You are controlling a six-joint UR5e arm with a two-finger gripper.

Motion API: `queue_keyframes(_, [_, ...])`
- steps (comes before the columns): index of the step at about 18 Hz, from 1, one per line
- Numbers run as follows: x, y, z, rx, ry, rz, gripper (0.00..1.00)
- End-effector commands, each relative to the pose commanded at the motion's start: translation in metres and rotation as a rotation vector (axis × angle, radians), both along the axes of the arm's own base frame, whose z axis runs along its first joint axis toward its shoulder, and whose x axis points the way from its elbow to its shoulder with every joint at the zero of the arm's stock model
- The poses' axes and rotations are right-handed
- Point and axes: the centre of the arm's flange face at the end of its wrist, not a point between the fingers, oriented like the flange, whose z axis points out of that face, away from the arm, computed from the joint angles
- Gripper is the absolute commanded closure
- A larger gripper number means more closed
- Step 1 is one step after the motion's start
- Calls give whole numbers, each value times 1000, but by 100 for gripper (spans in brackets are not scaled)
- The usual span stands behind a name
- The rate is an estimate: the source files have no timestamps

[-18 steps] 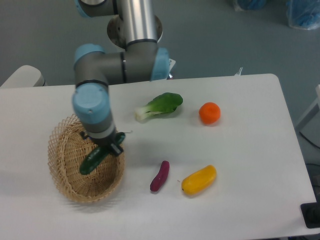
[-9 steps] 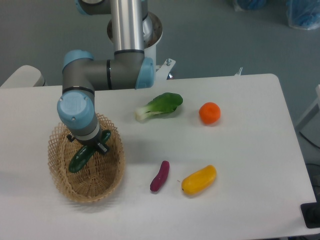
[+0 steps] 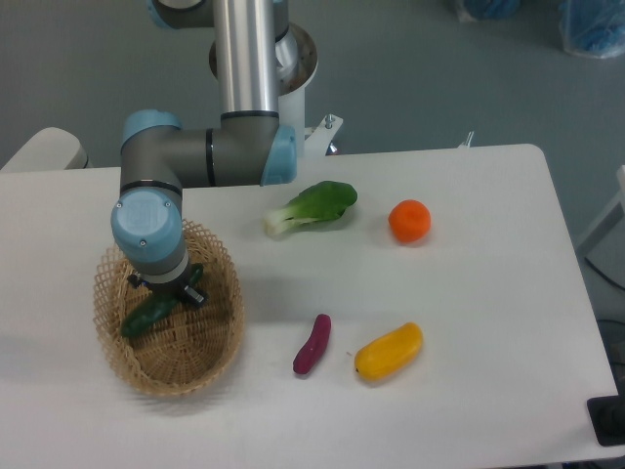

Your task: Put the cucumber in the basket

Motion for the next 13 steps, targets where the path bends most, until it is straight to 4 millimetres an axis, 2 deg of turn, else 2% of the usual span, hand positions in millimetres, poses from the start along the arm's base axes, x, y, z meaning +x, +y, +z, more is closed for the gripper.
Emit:
queue_keyframes(2, [-8, 4, 14, 27, 8, 11, 0])
queue_keyframes(6, [-44, 14, 44, 83, 46, 49, 0])
queue_keyframes(8, [-52, 16, 47, 95, 52, 46, 0])
queue_keyframes(13, [-112, 17, 61, 111, 116, 98, 0])
